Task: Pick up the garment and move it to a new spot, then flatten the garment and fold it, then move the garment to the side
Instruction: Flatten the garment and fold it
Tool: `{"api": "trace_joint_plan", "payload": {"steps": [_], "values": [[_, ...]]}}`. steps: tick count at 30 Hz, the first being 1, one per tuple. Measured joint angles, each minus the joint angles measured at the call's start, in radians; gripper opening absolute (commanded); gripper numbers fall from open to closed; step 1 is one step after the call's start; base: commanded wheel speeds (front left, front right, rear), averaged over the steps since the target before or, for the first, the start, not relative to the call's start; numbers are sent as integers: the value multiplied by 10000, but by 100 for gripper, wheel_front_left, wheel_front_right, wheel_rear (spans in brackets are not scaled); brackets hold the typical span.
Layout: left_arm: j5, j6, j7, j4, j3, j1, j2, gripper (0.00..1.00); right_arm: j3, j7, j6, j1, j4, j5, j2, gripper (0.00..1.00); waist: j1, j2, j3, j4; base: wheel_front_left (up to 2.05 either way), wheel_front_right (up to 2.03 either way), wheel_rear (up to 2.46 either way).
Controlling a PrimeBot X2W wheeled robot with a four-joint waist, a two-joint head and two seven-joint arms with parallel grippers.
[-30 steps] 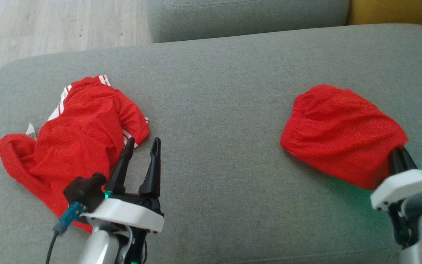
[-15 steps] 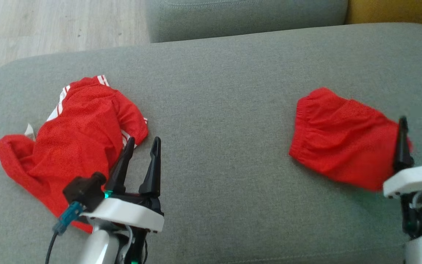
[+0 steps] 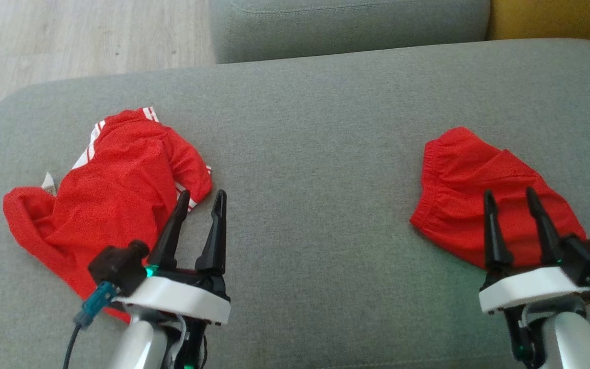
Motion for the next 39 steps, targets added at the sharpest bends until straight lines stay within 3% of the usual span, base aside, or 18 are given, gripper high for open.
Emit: {"api": "trace_joint_plan", "payload": {"steps": [10,19,20,22,27,28,29,39], "values": [[15,-50,0,0,-75,-6,0,100,286,173,0,-164,1074,-138,-2,100,0,0,279,348,0,0,0],[15,-52,0,21,-320,-179,-2,100,299,993,0,-1430,3089,21,-4,100,1,0,725,833,0,0,0],[13,-52,0,21,-359,-300,-2,100,17,1160,0,-1843,3697,650,-10,100,1,0,823,987,0,0,0],[12,-52,0,23,-364,-342,-2,100,-44,1204,0,-2036,3979,748,-23,100,1,0,870,1058,0,0,0],[-81,-48,0,19,-378,-434,-2,100,-261,1599,0,-2878,5196,261,-29,100,1,0,1124,1338,0,0,0],[-84,-50,0,19,-385,-438,-2,100,-324,1611,0,-2978,5390,215,-31,40,1,0,1160,1387,0,0,0],[-86,-48,0,21,-391,-444,-2,100,-366,1607,0,-3057,5526,209,-35,0,1,0,1192,1432,0,0,0],[-88,-42,0,17,-412,-647,-4,100,-73,-23,0,-4169,5703,295,-71,0,1,0,1355,1619,0,0,0]]}}
